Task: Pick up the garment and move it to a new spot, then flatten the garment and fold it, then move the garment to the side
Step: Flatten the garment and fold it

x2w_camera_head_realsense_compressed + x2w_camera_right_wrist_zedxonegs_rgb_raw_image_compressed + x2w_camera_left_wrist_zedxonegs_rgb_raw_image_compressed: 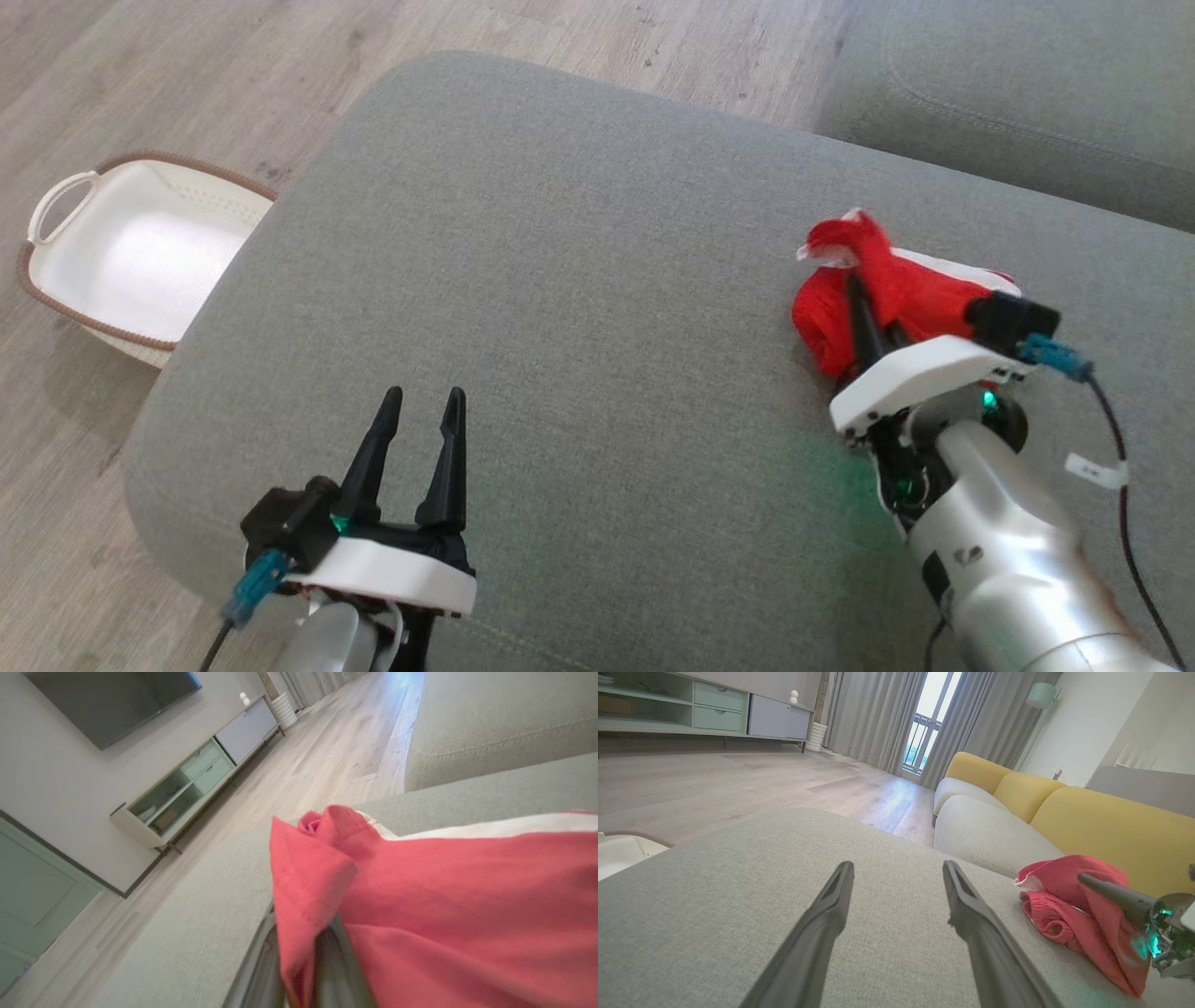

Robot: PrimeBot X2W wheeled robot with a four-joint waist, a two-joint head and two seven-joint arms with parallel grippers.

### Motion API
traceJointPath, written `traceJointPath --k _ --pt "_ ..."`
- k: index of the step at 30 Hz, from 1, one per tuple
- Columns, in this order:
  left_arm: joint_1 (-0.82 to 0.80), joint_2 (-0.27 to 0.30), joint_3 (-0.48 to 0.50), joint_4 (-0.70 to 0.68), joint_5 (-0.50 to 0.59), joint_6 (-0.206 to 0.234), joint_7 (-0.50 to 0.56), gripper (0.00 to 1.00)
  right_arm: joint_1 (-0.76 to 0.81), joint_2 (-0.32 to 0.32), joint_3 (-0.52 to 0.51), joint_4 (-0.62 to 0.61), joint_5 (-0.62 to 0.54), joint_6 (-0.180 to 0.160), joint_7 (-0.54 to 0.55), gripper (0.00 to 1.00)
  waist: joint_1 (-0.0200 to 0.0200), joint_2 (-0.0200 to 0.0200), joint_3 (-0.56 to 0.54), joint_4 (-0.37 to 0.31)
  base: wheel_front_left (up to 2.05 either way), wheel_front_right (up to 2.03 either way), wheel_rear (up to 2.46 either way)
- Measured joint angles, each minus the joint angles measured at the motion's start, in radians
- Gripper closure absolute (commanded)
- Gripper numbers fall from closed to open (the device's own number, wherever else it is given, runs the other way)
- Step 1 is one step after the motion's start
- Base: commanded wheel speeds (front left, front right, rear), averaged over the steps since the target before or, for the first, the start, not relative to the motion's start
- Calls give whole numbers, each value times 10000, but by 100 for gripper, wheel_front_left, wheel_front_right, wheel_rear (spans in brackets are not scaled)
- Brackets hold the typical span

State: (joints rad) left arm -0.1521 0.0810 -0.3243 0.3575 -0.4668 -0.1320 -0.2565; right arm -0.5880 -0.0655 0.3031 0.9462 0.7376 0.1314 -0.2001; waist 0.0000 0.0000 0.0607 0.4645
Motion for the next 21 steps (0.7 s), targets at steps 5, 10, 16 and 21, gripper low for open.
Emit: traceJointPath --k 5,10,16,21 --pt "17 -4 33 2 2 0 0 0 92 -4 951 263 2 0 447 0 0 0 -4 -110 0 0 0" --pt "19 -12 69 12 2 -2 0 0 256 -4 2351 102 165 0 1246 0 0 0 -19 -401 0 0 0" --pt "18 -4 173 33 2 -2 0 0 699 2 3697 -290 654 0 2004 0 0 0 -91 -986 0 0 0" --pt "17 29 462 -42 65 0 0 0 576 -82 4027 -848 656 0 1429 0 0 0 -199 -1738 0 0 0"
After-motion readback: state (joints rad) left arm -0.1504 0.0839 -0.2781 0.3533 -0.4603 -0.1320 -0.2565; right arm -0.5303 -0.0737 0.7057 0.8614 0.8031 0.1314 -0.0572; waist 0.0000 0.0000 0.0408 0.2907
